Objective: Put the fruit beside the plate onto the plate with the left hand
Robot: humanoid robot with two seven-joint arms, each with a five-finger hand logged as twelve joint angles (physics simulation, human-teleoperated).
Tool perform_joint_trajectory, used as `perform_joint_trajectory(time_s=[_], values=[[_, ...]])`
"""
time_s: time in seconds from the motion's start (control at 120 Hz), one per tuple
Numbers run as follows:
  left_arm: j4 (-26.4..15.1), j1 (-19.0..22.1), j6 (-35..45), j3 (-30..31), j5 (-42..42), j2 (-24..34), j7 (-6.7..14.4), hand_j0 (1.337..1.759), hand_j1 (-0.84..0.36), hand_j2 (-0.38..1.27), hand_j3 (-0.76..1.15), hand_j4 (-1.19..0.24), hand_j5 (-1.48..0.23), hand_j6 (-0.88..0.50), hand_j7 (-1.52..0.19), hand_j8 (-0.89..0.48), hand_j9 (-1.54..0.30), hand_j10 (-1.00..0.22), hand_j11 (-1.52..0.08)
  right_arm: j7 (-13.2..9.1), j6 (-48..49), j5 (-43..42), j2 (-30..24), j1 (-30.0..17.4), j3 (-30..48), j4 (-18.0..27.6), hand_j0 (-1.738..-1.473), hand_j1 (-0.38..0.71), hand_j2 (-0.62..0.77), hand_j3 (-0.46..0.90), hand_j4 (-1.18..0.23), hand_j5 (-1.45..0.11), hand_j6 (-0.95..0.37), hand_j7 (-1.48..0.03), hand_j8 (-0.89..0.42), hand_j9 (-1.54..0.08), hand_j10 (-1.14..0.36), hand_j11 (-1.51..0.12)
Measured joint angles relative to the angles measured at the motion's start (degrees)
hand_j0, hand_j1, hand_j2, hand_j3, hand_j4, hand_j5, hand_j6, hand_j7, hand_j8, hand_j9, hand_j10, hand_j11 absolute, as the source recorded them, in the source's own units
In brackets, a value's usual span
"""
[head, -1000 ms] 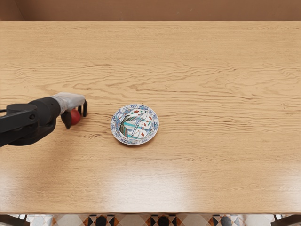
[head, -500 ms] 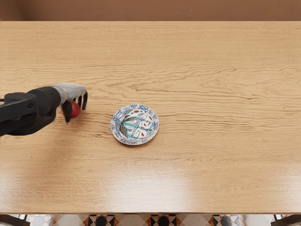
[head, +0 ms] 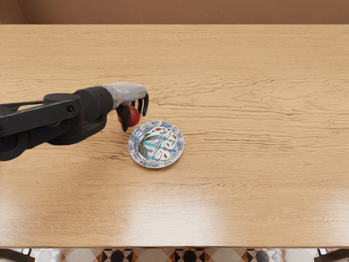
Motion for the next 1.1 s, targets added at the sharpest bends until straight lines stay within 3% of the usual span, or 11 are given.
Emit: perform_joint_trajectory(time_s=[0.542,0.675,0.925,1.1], values=[[-1.82,0.35,-2.49,-0.5,-3.62,-4.92,0.01,1.657,-0.35,0.72,0.0,-0.71,-0.98,-0.57,-0.96,-0.49,-0.95,-0.6,-0.95,0.0,0.0,0.0,0.0,0.02,0.0,0.0,-1.658,-0.33,0.0,0.0,-0.02,-0.02,-0.02,-0.02,-0.02,-0.02,-0.02,-0.02],[-1.8,0.61,-2.58,-0.36,-3.66,-4.96,0.0,1.657,-0.33,0.61,0.0,-0.66,-0.91,-0.55,-0.9,-0.49,-0.89,-0.59,-0.88,0.0,0.0,0.0,0.0,0.02,0.0,0.0,-1.658,-0.33,0.0,0.0,-0.02,-0.02,-0.02,-0.02,-0.02,-0.02,-0.02,-0.02],[-1.82,-0.81,-2.63,-0.78,-7.19,-3.61,-0.01,1.658,0.07,0.19,0.0,-0.26,-0.35,-0.23,-0.35,-0.21,-0.35,-0.24,-0.35,0.0,0.0,0.0,0.0,0.02,0.0,0.0,-1.658,-0.33,0.0,0.0,-0.02,-0.02,-0.02,-0.02,-0.02,-0.02,-0.02,-0.02],[-2.05,-0.37,-7.53,-8.57,-23.17,4.29,-0.01,1.658,0.23,0.08,0.0,-0.12,-0.15,-0.1,-0.15,-0.09,-0.15,-0.11,-0.15,0.0,0.0,0.0,0.0,0.01,0.0,0.0,-1.658,-0.33,0.0,0.0,-0.02,-0.02,-0.02,-0.02,-0.02,-0.02,-0.02,-0.02]])
